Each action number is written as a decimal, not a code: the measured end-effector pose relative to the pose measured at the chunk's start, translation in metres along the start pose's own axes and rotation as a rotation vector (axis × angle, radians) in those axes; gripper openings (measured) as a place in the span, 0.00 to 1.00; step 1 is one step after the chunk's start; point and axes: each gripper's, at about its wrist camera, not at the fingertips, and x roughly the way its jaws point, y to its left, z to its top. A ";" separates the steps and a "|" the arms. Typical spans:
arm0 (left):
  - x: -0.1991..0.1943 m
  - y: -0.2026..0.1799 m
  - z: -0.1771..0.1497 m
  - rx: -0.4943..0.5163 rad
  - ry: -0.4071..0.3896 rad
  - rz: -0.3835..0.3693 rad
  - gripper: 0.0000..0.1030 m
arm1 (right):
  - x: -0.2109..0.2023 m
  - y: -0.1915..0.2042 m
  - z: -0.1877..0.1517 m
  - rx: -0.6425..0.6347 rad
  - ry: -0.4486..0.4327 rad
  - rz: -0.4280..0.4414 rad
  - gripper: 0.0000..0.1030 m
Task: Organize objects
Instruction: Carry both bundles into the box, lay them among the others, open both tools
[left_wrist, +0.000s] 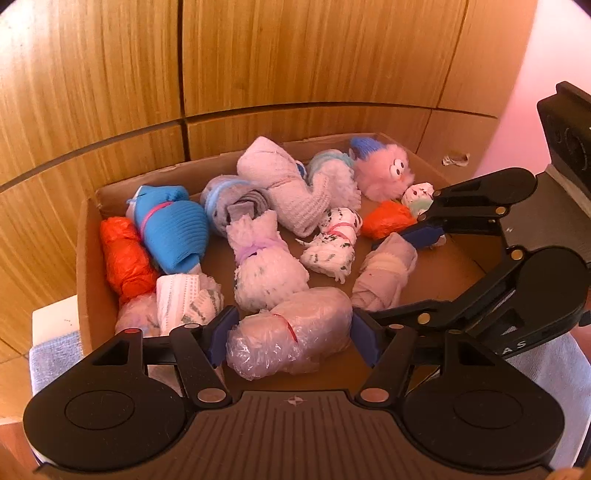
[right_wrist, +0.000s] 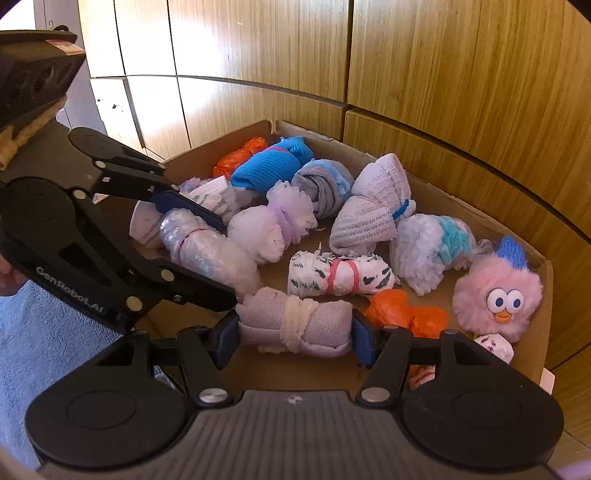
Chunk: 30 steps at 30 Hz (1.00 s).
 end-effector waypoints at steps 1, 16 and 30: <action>0.000 0.000 0.000 0.003 0.001 0.008 0.70 | 0.000 0.001 0.000 -0.003 0.000 -0.004 0.56; 0.004 0.001 0.007 -0.004 0.107 -0.023 0.75 | 0.011 -0.004 0.021 -0.090 0.066 0.002 0.57; -0.029 -0.020 0.003 -0.012 0.036 0.044 0.88 | -0.016 -0.001 0.019 -0.069 0.031 -0.024 0.72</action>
